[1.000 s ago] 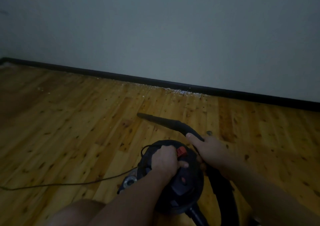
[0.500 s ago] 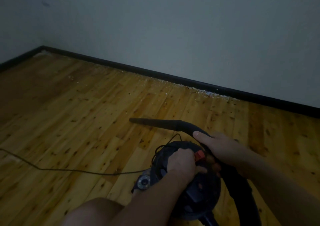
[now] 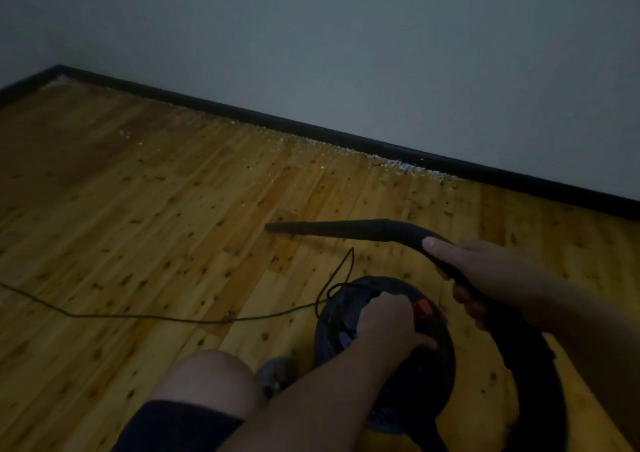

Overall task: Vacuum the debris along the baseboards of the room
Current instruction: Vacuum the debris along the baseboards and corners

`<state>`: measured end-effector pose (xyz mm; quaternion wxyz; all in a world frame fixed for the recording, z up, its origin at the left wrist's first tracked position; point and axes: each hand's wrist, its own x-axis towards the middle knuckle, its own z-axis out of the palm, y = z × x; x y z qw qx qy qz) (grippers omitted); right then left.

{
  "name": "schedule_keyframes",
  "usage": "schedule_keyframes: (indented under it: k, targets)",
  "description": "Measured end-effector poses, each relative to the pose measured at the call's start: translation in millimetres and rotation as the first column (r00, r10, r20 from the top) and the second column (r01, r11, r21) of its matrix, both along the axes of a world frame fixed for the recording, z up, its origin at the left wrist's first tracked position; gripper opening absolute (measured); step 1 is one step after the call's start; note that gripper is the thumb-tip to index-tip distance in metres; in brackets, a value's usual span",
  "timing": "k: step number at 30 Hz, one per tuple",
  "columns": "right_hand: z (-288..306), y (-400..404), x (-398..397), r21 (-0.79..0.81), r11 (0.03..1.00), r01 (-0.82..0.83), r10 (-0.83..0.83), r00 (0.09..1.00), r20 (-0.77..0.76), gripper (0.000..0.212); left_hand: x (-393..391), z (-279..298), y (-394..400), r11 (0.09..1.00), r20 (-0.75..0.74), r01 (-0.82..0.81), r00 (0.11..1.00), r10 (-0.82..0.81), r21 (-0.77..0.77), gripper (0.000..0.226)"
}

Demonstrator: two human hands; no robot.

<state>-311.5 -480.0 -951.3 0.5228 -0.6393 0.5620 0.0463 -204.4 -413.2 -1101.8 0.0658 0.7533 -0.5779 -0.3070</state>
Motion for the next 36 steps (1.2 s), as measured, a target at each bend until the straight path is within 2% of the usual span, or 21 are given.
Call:
schedule_keyframes:
  k: [5, 10, 13, 17, 23, 27, 30, 34, 36]
  targets:
    - [19, 9, -28, -0.017, 0.998, 0.065, -0.066, 0.996, -0.066, 0.048, -32, -3, 14, 0.999, -0.030, -0.005, 1.000, 0.003, -0.052, 0.058]
    - [3, 29, -25, -0.139, 0.990, -0.034, 0.031, 0.999, -0.028, 0.055, -38, 3, 17, 1.000, -0.010, -0.009, 1.000, 0.009, -0.012, 0.060]
    - [-16, 26, -8, -0.212, 0.975, -0.073, 0.072, 0.997, -0.012, 0.062, -24, 1, 6, 0.999, -0.013, -0.053, 0.998, 0.053, 0.007, 0.053]
    - [-37, 17, 13, -0.177, 0.984, -0.031, 0.041, 0.998, 0.054, 0.060, 3, 1, -6, 0.996, -0.001, -0.085, 0.996, 0.085, 0.030, 0.048]
    - [-61, -5, 50, -0.040, 0.999, -0.007, 0.015, 0.979, 0.204, 0.060, 51, 2, -13, 0.981, 0.075, -0.187, 0.980, 0.183, 0.056, 0.052]
    - [-73, -17, 88, 0.022, 1.000, 0.006, -0.012, 0.960, 0.278, 0.057, 81, 3, -16, 0.962, 0.058, -0.263, 0.964, 0.259, 0.069, 0.035]
    - [-84, -22, 119, -0.028, 0.999, -0.015, 0.022, 0.962, 0.271, 0.061, 97, 3, -19, 0.956, 0.045, -0.288, 0.957, 0.286, 0.049, 0.015]
    - [-96, -30, 147, -0.136, 0.991, 0.002, 0.029, 0.972, 0.232, 0.063, 103, 1, -16, 0.962, 0.127, -0.271, 0.954, 0.273, -0.031, 0.027]
    - [-101, -38, 155, -0.149, 0.988, 0.036, 0.002, 0.969, 0.249, 0.062, 105, 2, -17, 0.965, 0.136, -0.260, 0.955, 0.263, -0.036, 0.024]
